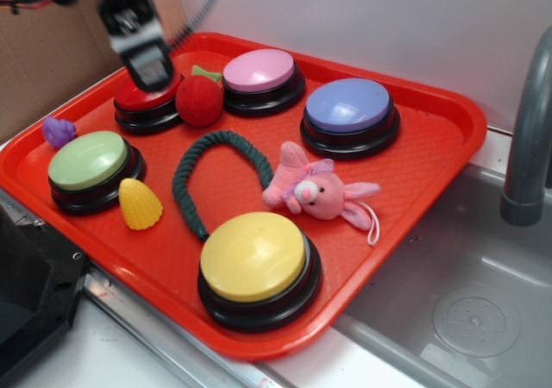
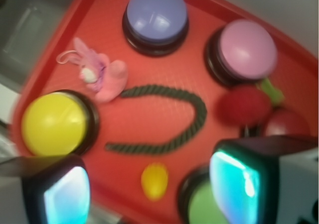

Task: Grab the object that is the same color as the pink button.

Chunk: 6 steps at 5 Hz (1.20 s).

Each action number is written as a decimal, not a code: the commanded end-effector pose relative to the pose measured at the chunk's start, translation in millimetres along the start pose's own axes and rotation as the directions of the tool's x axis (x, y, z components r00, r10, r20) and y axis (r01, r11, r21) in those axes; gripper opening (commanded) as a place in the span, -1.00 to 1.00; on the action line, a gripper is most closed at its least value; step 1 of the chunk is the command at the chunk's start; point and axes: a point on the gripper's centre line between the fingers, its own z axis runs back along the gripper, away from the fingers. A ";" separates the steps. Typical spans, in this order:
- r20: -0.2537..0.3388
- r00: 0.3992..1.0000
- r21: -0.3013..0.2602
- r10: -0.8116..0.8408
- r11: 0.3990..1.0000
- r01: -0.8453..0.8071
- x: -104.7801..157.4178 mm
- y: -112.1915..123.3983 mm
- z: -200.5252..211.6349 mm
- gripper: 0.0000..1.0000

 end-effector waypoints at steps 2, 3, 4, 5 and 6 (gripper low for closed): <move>-0.051 0.999 -0.075 0.003 0.997 -0.007 45.8 -0.5 -81.4 1.00; -0.086 0.996 -0.119 0.004 0.993 -0.015 50.1 -3.7 -99.4 1.00; -0.085 0.996 -0.223 -0.012 0.975 -0.008 50.8 -6.8 -104.2 1.00; -0.071 0.996 -0.287 -0.053 0.957 0.031 48.4 -23.6 -105.9 1.00; -0.071 0.997 -0.305 -0.041 0.952 0.017 49.0 -20.9 -110.2 -1.00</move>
